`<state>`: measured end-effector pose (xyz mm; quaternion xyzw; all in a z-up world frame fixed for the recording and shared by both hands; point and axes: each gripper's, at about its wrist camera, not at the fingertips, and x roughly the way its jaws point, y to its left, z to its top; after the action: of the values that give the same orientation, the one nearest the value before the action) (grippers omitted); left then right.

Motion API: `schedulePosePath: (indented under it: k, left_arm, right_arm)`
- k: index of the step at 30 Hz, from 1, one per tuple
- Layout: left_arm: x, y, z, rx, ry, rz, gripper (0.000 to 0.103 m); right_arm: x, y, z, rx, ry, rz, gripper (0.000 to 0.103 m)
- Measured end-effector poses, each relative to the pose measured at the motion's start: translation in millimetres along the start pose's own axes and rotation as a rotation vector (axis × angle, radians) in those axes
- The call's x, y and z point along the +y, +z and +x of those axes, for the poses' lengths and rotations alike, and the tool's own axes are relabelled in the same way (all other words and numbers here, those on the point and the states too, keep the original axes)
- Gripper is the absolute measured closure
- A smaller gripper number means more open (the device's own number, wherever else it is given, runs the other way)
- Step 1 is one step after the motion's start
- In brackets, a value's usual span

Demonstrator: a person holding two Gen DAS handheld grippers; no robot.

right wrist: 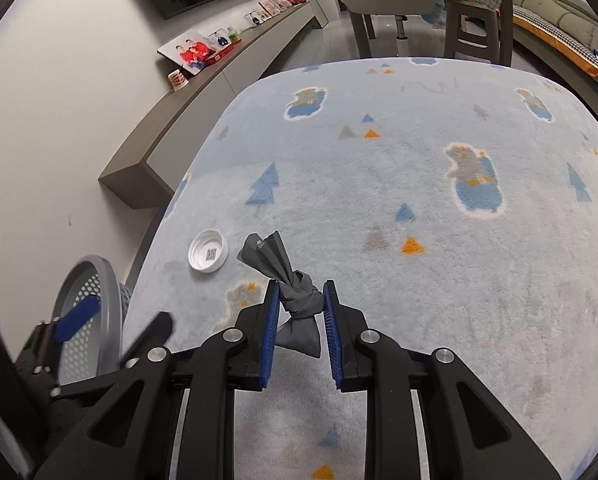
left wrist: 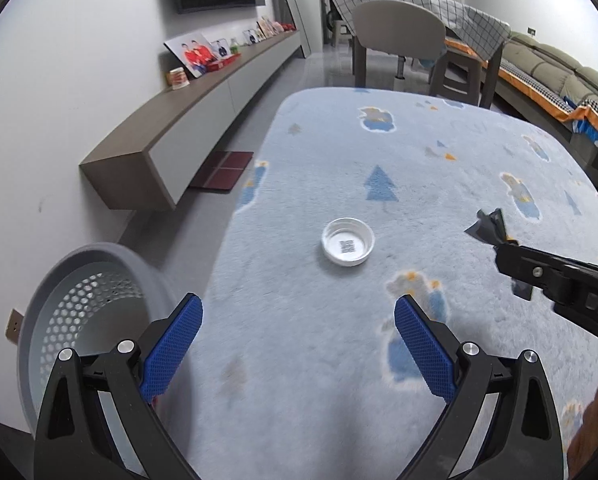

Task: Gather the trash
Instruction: 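Grasp the white bottle cap with the left tool while the right tool holds the cloth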

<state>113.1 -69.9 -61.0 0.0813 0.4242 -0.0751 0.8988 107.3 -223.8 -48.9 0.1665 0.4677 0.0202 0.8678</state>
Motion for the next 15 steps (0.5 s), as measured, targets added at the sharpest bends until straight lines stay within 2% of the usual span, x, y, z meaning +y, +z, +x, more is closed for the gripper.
schedulePosePath:
  k: [7, 11, 13, 15]
  left_arm:
    - [-10.2, 21.0, 47.7, 0.09, -0.011, -0.036, 0.008]
    - [-13.5, 28.2, 59.3, 0.089, 0.01, -0.037, 0.01]
    - [-17.5, 31.1, 65.1, 0.094, 0.024, -0.025, 0.022]
    - [-20.9, 32.1, 71.1, 0.109, 0.02, -0.017, 0.027]
  right_arm:
    - [-22.7, 12.0, -11.4, -0.021, 0.019, 0.081, 0.081]
    - [-30.4, 16.2, -15.7, -0.026, 0.039, 0.111, 0.082]
    - [-31.0, 17.5, -16.7, -0.029, 0.043, 0.115, 0.082]
    - [-31.1, 17.7, -17.1, -0.029, 0.047, 0.116, 0.081]
